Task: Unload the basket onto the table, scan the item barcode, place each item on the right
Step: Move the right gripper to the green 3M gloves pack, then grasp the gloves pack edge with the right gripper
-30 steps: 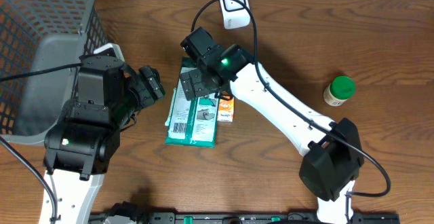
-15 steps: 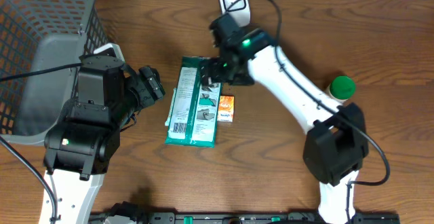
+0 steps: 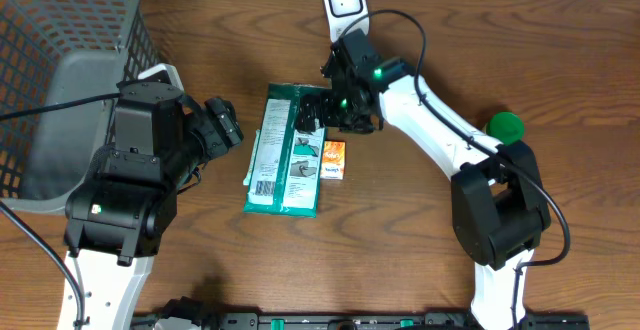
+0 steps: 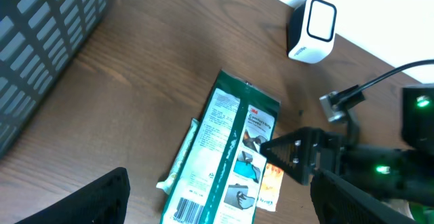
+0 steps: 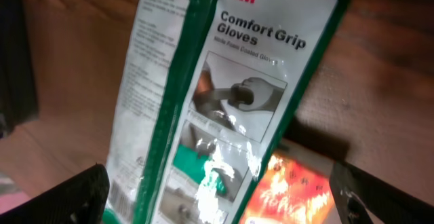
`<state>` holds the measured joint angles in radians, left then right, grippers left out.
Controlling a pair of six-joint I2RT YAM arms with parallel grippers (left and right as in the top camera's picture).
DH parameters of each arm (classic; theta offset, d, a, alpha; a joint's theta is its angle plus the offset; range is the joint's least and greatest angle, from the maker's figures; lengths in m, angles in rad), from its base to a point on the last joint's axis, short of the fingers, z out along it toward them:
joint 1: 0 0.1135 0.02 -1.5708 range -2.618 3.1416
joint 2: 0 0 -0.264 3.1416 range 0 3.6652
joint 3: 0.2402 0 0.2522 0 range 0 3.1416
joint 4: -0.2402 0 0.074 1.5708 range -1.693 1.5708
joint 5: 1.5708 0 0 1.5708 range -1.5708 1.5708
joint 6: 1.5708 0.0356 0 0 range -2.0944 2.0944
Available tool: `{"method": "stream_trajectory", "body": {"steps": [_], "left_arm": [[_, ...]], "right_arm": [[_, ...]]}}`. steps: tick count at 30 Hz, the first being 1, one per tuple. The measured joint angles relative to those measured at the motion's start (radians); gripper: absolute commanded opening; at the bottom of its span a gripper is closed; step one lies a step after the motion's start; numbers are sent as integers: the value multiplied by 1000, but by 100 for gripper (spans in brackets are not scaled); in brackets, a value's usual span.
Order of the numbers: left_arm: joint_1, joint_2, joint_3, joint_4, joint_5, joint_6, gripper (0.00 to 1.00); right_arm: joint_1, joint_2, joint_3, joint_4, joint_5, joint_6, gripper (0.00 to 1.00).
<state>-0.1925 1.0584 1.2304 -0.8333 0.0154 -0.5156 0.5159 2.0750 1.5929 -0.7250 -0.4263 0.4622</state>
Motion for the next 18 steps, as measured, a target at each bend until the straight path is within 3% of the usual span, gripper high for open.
{"method": "stream_trajectory", "body": {"steps": [5, 18], "left_arm": [[0, 0, 0, 0, 0, 0, 86], [0, 0, 0, 0, 0, 0, 86]], "right_arm": [[0, 0, -91, 110, -46, -35, 99], [35, 0, -105, 54, -108, -80, 95]]}}
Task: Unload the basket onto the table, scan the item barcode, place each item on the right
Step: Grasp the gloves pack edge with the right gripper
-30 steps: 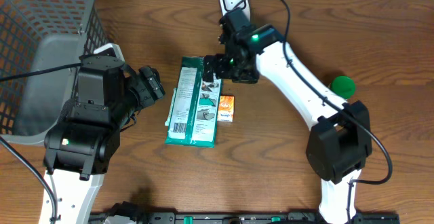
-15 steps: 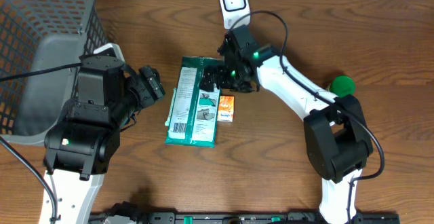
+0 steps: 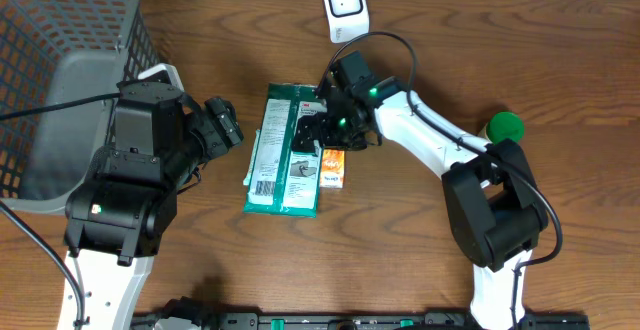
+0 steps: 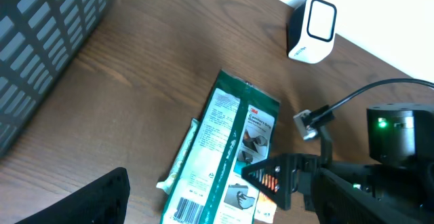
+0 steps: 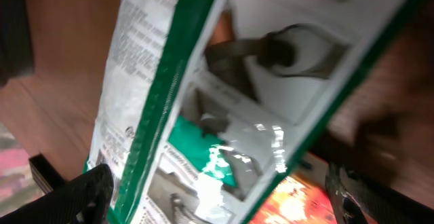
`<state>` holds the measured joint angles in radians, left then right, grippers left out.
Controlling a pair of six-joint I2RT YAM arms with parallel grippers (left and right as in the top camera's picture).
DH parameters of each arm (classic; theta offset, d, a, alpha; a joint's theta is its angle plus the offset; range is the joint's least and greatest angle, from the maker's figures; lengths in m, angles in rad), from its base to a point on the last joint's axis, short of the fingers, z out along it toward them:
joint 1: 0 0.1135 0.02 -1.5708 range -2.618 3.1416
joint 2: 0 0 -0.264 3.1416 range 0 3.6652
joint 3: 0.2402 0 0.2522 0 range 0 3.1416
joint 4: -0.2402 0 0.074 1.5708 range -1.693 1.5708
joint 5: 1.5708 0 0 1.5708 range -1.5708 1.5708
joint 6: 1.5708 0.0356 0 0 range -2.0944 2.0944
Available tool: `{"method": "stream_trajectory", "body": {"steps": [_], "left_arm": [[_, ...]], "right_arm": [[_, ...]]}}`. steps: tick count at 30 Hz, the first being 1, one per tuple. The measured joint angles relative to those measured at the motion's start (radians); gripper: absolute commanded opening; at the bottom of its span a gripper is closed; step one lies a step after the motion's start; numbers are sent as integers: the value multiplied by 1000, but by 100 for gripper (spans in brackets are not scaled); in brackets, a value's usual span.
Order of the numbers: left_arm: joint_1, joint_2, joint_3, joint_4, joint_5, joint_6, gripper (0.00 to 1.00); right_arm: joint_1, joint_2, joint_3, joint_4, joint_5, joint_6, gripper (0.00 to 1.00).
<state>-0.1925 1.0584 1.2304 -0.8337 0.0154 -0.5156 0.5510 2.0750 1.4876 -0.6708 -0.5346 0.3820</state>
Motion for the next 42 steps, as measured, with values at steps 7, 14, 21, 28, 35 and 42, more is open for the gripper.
{"method": "stream_trajectory", "body": {"steps": [7, 14, 21, 28, 35, 42], "left_arm": [[0, 0, 0, 0, 0, 0, 86], [0, 0, 0, 0, 0, 0, 86], [0, 0, 0, 0, 0, 0, 86], [0, 0, 0, 0, 0, 0, 86], [0, 0, 0, 0, 0, 0, 86], [0, 0, 0, 0, 0, 0, 86]], "right_arm": [[21, 0, 0, 19, -1, 5, 95], [21, 0, -2, 31, 17, 16, 94], [21, 0, -38, 105, 31, 35, 91], [21, 0, -94, 216, 34, 48, 87], [21, 0, -95, 239, 34, 61, 73], [21, 0, -103, 257, 34, 63, 75]]}}
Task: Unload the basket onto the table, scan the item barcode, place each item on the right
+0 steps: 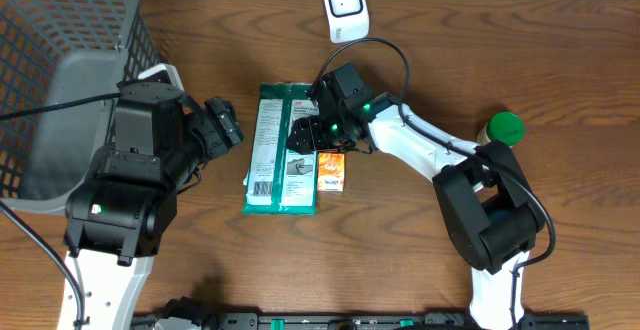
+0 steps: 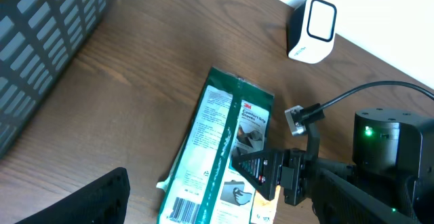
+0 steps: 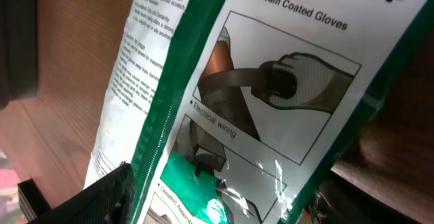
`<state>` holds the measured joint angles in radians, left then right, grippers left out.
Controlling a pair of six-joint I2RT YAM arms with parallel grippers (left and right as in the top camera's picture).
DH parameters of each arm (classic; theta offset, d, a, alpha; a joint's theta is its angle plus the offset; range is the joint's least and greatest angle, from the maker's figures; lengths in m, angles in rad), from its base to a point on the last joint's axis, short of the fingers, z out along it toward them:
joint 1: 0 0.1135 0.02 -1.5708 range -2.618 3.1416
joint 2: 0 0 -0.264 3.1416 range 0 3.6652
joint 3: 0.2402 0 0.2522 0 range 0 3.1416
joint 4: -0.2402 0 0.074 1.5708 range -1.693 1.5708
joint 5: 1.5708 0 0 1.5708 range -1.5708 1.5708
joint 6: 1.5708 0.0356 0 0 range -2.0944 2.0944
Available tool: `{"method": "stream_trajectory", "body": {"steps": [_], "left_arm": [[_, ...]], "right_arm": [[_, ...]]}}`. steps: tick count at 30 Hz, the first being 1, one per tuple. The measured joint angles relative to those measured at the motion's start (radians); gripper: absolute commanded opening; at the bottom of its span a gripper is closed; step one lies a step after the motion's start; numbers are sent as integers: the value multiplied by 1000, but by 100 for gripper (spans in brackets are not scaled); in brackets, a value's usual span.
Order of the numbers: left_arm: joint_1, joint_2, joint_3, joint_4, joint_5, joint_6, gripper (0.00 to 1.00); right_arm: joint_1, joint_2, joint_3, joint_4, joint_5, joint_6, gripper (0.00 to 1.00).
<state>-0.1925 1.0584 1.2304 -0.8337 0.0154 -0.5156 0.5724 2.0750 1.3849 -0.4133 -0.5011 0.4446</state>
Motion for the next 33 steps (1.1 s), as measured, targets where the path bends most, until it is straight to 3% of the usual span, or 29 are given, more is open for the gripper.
{"method": "stream_trajectory", "body": {"steps": [8, 11, 15, 19, 21, 33], "left_arm": [[0, 0, 0, 0, 0, 0, 86], [0, 0, 0, 0, 0, 0, 86], [0, 0, 0, 0, 0, 0, 86], [0, 0, 0, 0, 0, 0, 86], [0, 0, 0, 0, 0, 0, 86], [0, 0, 0, 0, 0, 0, 86]], "right_arm": [[0, 0, -71, 98, -3, 17, 74], [0, 0, -84, 136, -6, 29, 67], [0, 0, -99, 161, -13, 47, 42], [-4, 0, -101, 195, -51, 59, 25], [-11, 0, -101, 201, -83, 65, 3], [-191, -22, -104, 253, -519, 38, 1]]}}
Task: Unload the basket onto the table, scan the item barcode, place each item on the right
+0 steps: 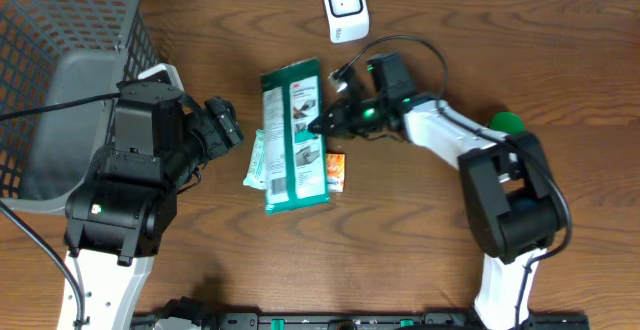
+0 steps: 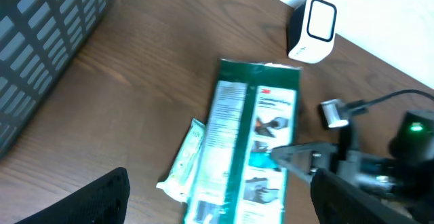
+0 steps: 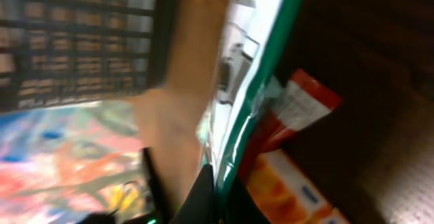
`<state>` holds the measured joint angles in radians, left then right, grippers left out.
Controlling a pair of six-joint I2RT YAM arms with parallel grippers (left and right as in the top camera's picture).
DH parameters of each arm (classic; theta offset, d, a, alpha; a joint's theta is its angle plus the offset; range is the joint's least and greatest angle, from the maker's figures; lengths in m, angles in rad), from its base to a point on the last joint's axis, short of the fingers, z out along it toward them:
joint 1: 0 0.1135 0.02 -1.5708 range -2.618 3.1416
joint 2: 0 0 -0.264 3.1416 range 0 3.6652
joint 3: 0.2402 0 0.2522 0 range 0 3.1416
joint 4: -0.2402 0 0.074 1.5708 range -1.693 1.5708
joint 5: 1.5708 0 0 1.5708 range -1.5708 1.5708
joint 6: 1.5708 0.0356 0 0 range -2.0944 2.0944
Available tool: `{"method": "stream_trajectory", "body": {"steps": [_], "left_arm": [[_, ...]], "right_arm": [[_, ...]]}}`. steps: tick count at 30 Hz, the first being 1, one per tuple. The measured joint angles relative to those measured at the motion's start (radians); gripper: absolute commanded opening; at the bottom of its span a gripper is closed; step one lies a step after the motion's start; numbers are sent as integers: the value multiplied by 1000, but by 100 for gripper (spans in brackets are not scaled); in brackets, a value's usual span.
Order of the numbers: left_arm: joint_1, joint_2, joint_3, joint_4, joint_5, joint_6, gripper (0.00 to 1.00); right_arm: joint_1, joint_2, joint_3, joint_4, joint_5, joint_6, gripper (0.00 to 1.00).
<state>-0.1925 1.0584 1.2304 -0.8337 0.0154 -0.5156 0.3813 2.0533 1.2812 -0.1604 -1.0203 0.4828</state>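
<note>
The green-and-white 3M glove package [image 1: 290, 135] hangs tilted over the table's middle, its printed face up, blurred in the left wrist view [image 2: 254, 136]. My right gripper [image 1: 318, 126] is shut on the package's right edge. In the right wrist view the black fingers [image 3: 205, 195] pinch the green edge [image 3: 252, 68]. The white scanner [image 1: 342, 6] stands at the far edge, just beyond the package's top. My left gripper [image 2: 217, 210] stays open at the left, apart from the package. No barcode shows from the overhead view.
A small orange box [image 1: 336, 170] lies under the package's right side. A pale green packet [image 1: 258, 158] sticks out at its left. A grey wire basket [image 1: 60, 70] fills the far left. A green-capped object [image 1: 505, 123] sits behind the right arm.
The right gripper, then open over the package lying flat, is now shut on its right edge. The package has lifted, turned clockwise and stands nearer the scanner. The left arm has not moved.
My right gripper hung open over the top of the flat package beside the scanner. It was then over the package's middle, and after that at its right side with the package shifted left. Now it grips the edge and the package is raised and tilted.
</note>
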Motion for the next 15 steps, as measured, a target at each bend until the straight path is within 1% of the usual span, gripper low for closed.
{"method": "stream_trajectory", "body": {"steps": [4, 9, 12, 15], "left_arm": [[0, 0, 0, 0, 0, 0, 86], [0, 0, 0, 0, 0, 0, 86], [0, 0, 0, 0, 0, 0, 86], [0, 0, 0, 0, 0, 0, 86]], "right_arm": [[-35, -57, 0, 1, -122, -21, 1], [-48, -129, 0, -11, -203, -30, 1], [-48, -137, 1, -89, -198, -48, 1], [-47, -137, 0, -231, -116, -79, 1]]}}
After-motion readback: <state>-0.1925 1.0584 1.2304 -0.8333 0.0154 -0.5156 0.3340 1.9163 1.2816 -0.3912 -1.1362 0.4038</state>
